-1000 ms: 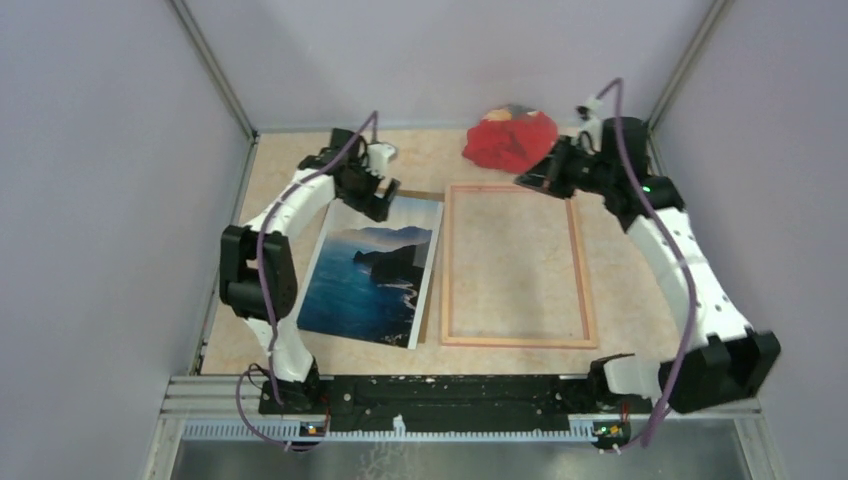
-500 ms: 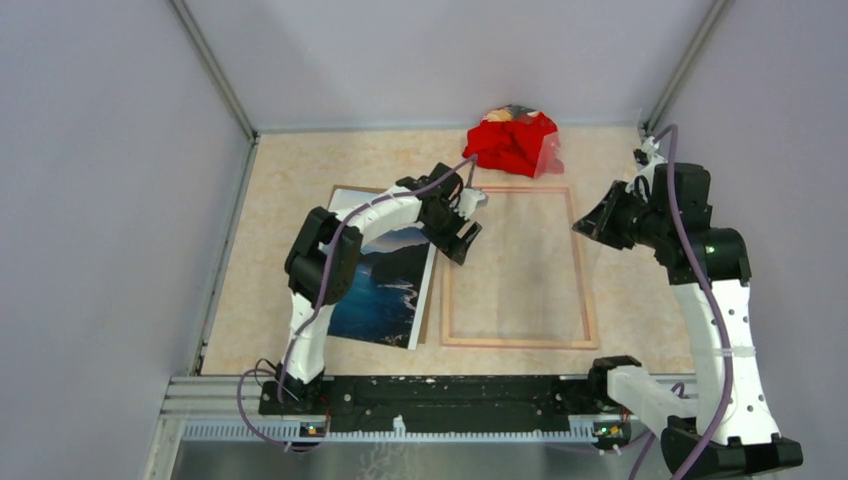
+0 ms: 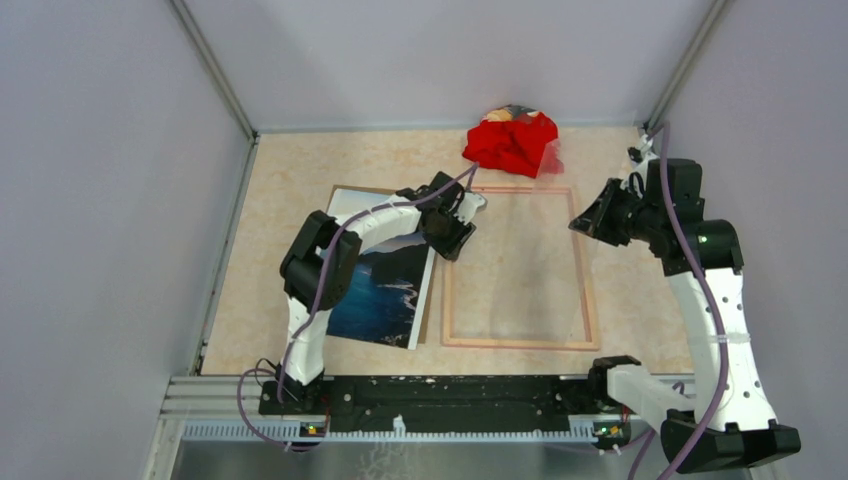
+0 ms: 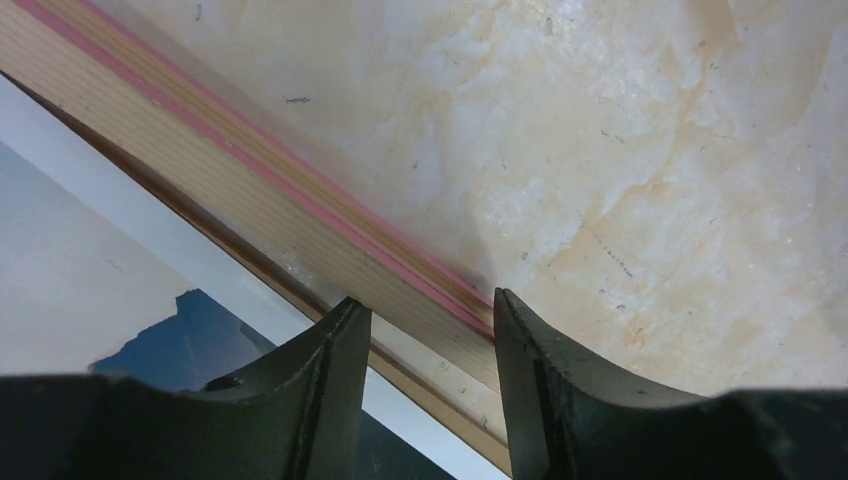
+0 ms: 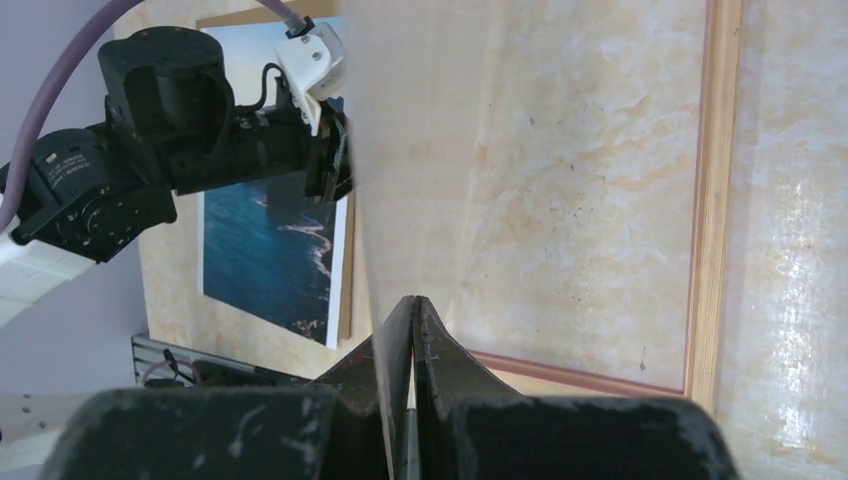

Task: Put the photo into the frame
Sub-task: Move the photo frame to the center of the board, then place the photo frame item in the photo frame.

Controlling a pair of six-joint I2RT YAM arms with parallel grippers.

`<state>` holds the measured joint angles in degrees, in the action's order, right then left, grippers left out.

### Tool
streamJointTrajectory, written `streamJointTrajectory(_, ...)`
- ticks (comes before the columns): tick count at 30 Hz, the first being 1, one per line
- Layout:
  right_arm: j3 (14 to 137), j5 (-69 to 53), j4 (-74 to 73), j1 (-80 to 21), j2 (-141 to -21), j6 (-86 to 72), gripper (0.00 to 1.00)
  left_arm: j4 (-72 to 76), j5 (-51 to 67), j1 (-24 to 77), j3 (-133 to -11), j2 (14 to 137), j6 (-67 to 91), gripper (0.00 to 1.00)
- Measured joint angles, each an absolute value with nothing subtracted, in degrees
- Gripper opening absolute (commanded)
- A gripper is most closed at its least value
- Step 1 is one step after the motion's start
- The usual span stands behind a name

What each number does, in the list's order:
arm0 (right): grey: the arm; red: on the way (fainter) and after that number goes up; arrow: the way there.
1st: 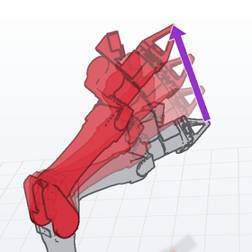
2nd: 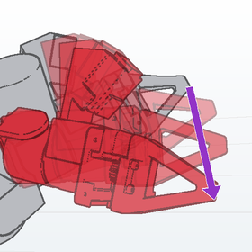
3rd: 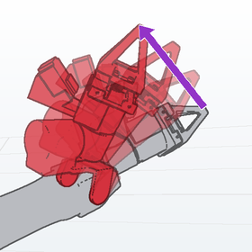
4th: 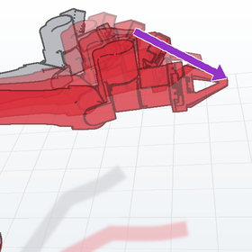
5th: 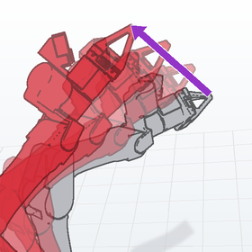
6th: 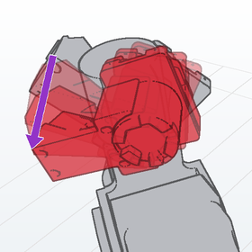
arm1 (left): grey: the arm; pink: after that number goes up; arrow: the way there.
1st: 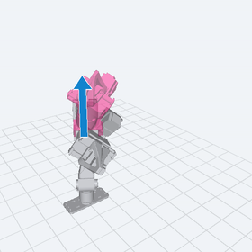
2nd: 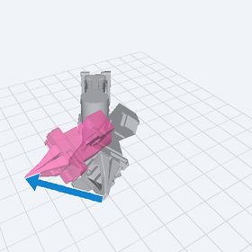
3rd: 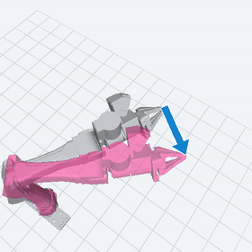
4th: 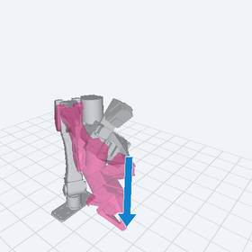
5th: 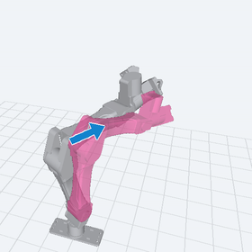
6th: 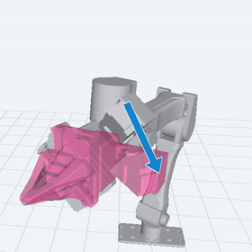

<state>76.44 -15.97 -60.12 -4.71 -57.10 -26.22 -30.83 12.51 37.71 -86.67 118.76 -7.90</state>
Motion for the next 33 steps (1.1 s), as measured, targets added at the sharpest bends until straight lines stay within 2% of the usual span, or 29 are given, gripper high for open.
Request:
streamJointTrajectory(14,72.25,-21.08,-54.87,-4.71,-57.10,-27.73,0.00,-22.65,5.45,34.44,-73.89,111.13,-13.74,0.57)
streamJointTrajectory(15,71.90,-21.37,-54.48,-4.71,-57.10,-27.83,0.00,-22.72,5.32,33.58,-73.60,110.89,-13.85,0.60)
streamJointTrajectory(18,70.41,-22.55,-53.47,-4.71,-57.17,-28.32,0.00,-23.55,4.86,31.64,-73.38,110.48,-13.93,0.78)
streamJointTrajectory(24,69.78,-23.77,-52.42,-4.71,-58.24,-29.04,0.00,-30.61,11.33,30.06,-75.61,110.32,-14.48,0.95)
streamJointTrajectory(29,69.89,-25.61,-51.11,-4.71,-59.86,-30.33,0.00,-38.11,21.89,28.01,-77.28,107.77,-15.51,0.94)
streamJointTrajectory(33,71.20,-27.09,-49.60,-5.37,-61.98,-32.16,0.00,-42.09,27.33,23.99,-82.70,105.95,-16.53,0.88)
